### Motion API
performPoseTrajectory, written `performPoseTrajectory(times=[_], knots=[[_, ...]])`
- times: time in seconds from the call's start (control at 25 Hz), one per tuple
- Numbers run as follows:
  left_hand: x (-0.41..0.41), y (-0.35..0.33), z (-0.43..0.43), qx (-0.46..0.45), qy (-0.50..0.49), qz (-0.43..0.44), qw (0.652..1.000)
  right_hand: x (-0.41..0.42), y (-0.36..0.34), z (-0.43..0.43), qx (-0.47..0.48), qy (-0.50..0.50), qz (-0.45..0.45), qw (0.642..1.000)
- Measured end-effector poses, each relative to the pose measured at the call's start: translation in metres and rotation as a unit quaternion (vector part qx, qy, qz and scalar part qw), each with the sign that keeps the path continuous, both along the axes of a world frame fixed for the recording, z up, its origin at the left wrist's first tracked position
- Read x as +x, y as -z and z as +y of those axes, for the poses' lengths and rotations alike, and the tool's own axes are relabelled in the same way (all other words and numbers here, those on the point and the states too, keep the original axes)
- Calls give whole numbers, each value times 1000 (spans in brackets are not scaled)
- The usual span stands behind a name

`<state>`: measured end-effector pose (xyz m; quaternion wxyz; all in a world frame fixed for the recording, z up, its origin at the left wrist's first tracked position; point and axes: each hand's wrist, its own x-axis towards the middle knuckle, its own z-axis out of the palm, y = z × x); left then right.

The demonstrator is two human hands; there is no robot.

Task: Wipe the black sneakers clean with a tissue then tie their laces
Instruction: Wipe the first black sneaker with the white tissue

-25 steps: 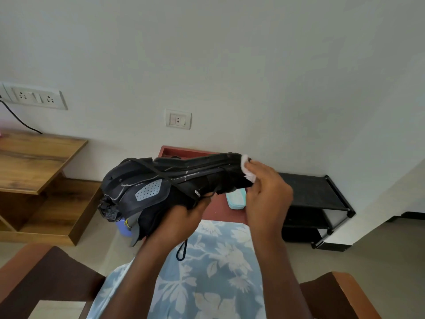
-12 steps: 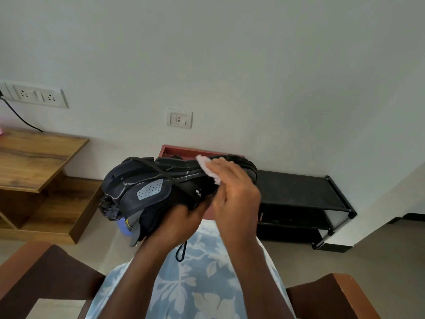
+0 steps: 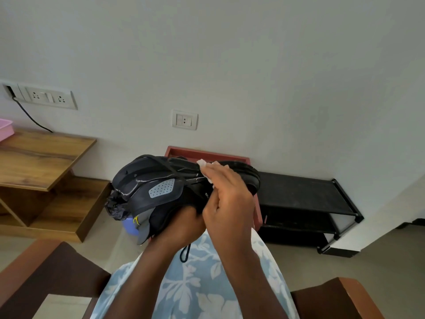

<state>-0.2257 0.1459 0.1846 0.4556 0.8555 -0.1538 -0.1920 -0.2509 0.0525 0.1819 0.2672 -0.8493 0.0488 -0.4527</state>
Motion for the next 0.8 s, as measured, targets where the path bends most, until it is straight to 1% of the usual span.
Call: performPoseTrajectory(times=[0.04, 0.12, 0.16, 0.24, 0.28, 0.36, 0.4, 0.48, 0.56, 0.6, 0.68, 0.72, 0.8], knots=[[-1, 1, 1, 10, 9, 1, 1000, 0, 1, 1, -1, -17, -3, 1000], [0, 2, -2, -16, -18, -34, 999, 0, 5, -8, 5, -31, -19, 999], [0, 0, -1, -27, -28, -51, 998, 0, 7, -17, 12, -12, -28, 999], [1, 4, 1, -62, -35, -88, 994, 1, 12, -37, 43, 63, -32, 997], [0, 4, 1, -64, -38, -98, 992, 0, 14, -43, 63, 100, -22, 993], [-2, 3, -1, -63, -40, -89, 993, -1, 14, -43, 88, 137, 2, 987], [-3, 1, -2, -54, -46, -84, 994, -2, 13, -38, 93, 134, 11, 987], [-7, -4, -5, -3, -40, -54, 998, -4, 5, -20, 83, 98, 29, 991], [-10, -10, -6, 45, -1, -12, 999, -9, -5, -1, 51, 52, 51, 996], [-11, -12, -6, 42, 17, 3, 999, -11, -9, 6, 35, 33, 58, 997], [-8, -10, -6, 18, 18, 25, 999, -11, -11, 9, 15, -1, 59, 998], [-8, -10, -5, 20, 15, 16, 1000, -10, -10, 5, 17, -17, 56, 998], [-7, -5, -4, 9, -15, -35, 999, -8, -5, -13, 27, -22, 42, 999]])
